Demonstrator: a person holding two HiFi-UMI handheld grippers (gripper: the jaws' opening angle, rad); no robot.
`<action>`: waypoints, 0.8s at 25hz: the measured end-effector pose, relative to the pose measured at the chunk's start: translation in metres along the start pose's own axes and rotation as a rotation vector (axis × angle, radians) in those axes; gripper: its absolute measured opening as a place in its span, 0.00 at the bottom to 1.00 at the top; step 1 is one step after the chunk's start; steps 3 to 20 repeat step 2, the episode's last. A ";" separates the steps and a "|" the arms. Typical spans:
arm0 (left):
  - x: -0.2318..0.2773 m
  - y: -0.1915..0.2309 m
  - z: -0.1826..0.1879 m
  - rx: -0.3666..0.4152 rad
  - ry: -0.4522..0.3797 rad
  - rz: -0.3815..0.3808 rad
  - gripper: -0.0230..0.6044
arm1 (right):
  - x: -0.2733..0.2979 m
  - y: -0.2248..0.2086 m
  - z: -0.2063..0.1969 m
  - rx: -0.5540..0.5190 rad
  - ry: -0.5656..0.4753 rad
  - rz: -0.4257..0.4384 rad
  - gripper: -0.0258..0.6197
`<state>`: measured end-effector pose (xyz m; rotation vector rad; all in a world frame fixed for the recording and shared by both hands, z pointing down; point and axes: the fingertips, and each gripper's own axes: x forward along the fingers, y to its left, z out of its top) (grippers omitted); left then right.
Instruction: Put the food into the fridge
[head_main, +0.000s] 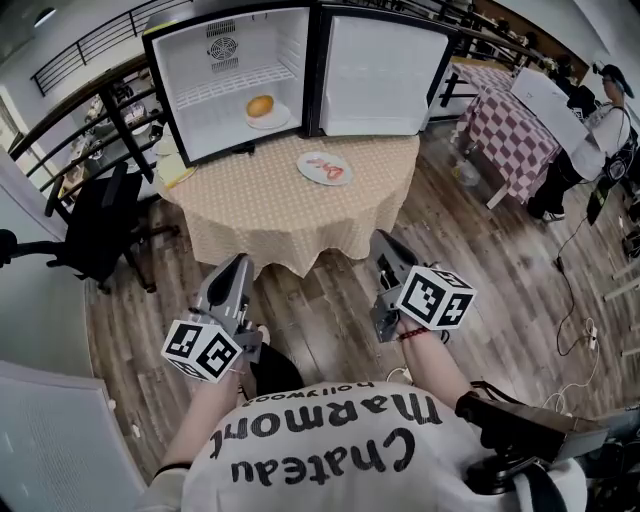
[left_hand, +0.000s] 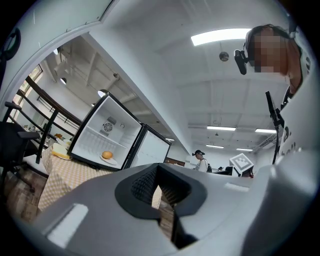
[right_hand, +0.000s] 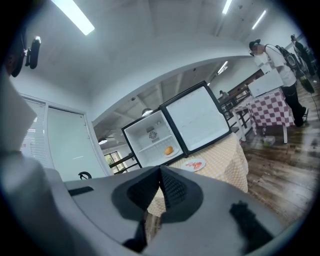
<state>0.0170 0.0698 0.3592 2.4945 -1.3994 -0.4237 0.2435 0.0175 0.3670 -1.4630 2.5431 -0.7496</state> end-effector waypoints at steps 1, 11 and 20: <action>-0.002 -0.001 0.000 0.000 0.001 0.004 0.04 | -0.002 0.000 0.000 -0.001 0.001 0.000 0.06; -0.003 -0.003 0.000 0.000 0.002 0.008 0.04 | -0.004 0.000 -0.001 -0.003 0.001 -0.001 0.06; -0.003 -0.003 0.000 0.000 0.002 0.008 0.04 | -0.004 0.000 -0.001 -0.003 0.001 -0.001 0.06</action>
